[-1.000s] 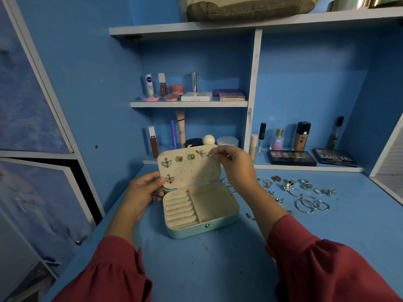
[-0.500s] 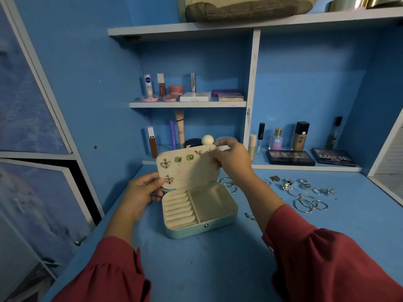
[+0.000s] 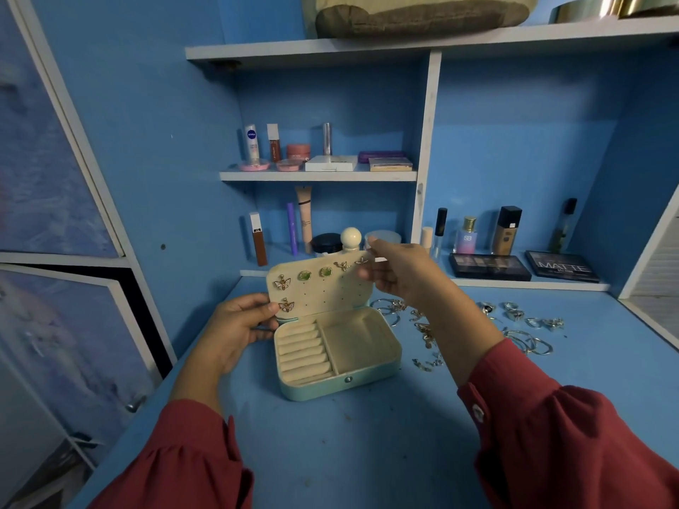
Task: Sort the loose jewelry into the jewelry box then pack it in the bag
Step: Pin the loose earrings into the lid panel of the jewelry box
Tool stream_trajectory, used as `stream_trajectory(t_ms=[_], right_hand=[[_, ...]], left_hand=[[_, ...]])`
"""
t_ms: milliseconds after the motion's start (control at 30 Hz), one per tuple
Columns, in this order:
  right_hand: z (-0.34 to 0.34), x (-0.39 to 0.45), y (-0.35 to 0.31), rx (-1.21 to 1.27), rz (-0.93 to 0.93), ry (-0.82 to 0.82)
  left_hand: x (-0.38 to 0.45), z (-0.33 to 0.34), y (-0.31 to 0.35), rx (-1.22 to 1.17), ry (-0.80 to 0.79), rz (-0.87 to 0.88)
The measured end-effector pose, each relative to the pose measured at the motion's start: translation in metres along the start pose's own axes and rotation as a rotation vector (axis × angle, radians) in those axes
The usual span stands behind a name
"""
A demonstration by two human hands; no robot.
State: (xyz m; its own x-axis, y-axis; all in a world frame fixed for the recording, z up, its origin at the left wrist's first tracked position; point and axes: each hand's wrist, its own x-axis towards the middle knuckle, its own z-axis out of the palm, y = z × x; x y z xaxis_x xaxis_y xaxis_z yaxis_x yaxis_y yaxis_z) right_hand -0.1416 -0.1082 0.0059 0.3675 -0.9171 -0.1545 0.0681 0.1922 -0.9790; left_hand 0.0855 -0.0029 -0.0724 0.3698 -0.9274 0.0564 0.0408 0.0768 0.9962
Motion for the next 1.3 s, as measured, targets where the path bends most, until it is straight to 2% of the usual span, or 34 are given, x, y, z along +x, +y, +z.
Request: stream_trajectory(t_ms=[233, 467, 633, 767, 1033, 1167, 1300], right_hand=[[-0.022, -0.011, 0.010, 0.026, 0.102, -0.098], [-0.040, -0.018, 0.024, -0.051, 0.203, -0.189], [-0.047, -0.016, 0.034, -0.166, 0.231, -0.212], [-0.051, -0.014, 0.039, -0.248, 0.265, -0.261], [-0.058, -0.009, 0.045, -0.164, 0.256, -0.315], [-0.060, -0.004, 0.050, -0.173, 0.217, -0.343], [-0.060, -0.003, 0.056, -0.134, 0.143, -0.338]], left_hand=[[0.000, 0.001, 0.004, -0.146, 0.013, -0.051], [-0.001, 0.001, 0.004, -0.023, -0.017, -0.058], [-0.001, 0.004, 0.007, 0.055, 0.039, -0.039], [-0.004, 0.010, 0.012, 0.144, 0.046, 0.071], [-0.030, 0.062, 0.042, 0.281, -0.154, 0.253], [-0.047, 0.102, 0.048, 0.561, -0.306, 0.445], [-0.059, 0.140, 0.024, 0.908, -0.442, 0.687]])
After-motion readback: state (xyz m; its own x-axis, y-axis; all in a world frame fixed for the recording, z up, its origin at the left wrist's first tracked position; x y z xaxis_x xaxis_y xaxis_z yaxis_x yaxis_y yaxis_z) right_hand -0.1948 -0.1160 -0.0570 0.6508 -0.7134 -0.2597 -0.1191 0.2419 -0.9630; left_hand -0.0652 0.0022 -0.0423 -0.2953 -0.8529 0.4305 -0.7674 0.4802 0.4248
